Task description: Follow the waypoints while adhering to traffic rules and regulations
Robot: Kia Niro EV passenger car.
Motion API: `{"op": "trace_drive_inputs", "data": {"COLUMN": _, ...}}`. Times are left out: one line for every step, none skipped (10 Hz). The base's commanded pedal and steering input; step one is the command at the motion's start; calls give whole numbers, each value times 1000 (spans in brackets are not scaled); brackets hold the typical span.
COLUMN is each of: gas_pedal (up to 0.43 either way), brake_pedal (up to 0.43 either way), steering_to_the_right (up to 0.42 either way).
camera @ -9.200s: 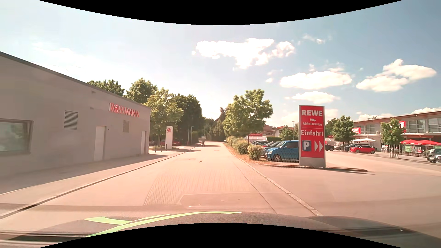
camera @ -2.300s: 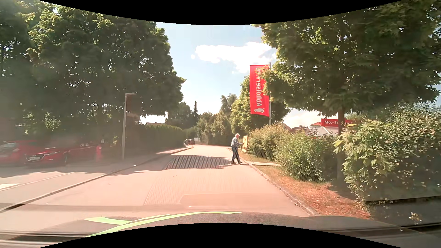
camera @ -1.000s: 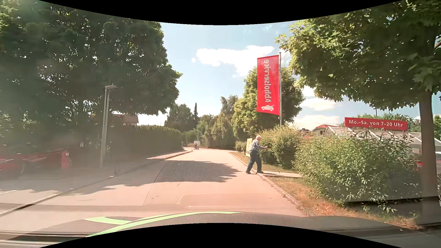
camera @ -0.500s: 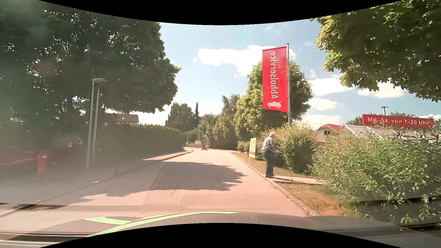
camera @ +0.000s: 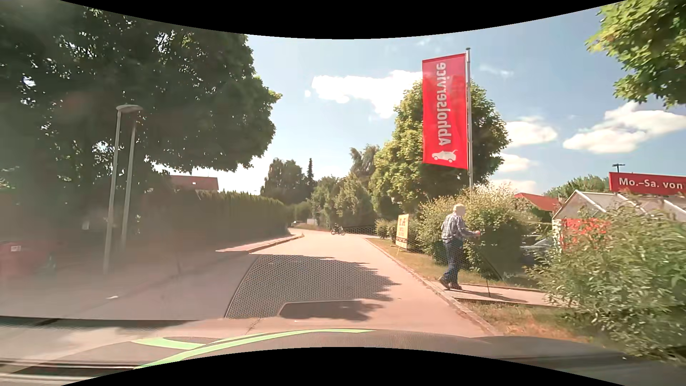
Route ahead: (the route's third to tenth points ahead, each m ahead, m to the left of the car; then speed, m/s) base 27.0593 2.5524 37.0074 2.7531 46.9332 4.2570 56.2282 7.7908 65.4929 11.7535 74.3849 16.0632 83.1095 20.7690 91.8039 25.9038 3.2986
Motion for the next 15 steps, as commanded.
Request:
{"op": "trace_drive_inputs", "data": {"gas_pedal": 169, "brake_pedal": 0, "steering_to_the_right": -34}}
{"op": "trace_drive_inputs", "data": {"gas_pedal": 169, "brake_pedal": 0, "steering_to_the_right": -33}}
{"op": "trace_drive_inputs", "data": {"gas_pedal": 169, "brake_pedal": 0, "steering_to_the_right": -29}}
{"op": "trace_drive_inputs", "data": {"gas_pedal": 169, "brake_pedal": 0, "steering_to_the_right": -24}}
{"op": "trace_drive_inputs", "data": {"gas_pedal": 177, "brake_pedal": 0, "steering_to_the_right": -17}}
{"op": "trace_drive_inputs", "data": {"gas_pedal": 177, "brake_pedal": 0, "steering_to_the_right": -12}}
{"op": "trace_drive_inputs", "data": {"gas_pedal": 177, "brake_pedal": 0, "steering_to_the_right": -9}}
{"op": "trace_drive_inputs", "data": {"gas_pedal": 177, "brake_pedal": 0, "steering_to_the_right": -5}}
{"op": "trace_drive_inputs", "data": {"gas_pedal": 177, "brake_pedal": 0, "steering_to_the_right": 0}}
{"op": "trace_drive_inputs", "data": {"gas_pedal": 177, "brake_pedal": 0, "steering_to_the_right": 4}}
{"op": "trace_drive_inputs", "data": {"gas_pedal": 177, "brake_pedal": 0, "steering_to_the_right": 9}}
{"op": "trace_drive_inputs", "data": {"gas_pedal": 177, "brake_pedal": 0, "steering_to_the_right": 13}}
{"op": "trace_drive_inputs", "data": {"gas_pedal": 177, "brake_pedal": 0, "steering_to_the_right": 16}}
{"op": "trace_drive_inputs", "data": {"gas_pedal": 177, "brake_pedal": 0, "steering_to_the_right": 18}}
{"op": "trace_drive_inputs", "data": {"gas_pedal": 177, "brake_pedal": 0, "steering_to_the_right": 19}}
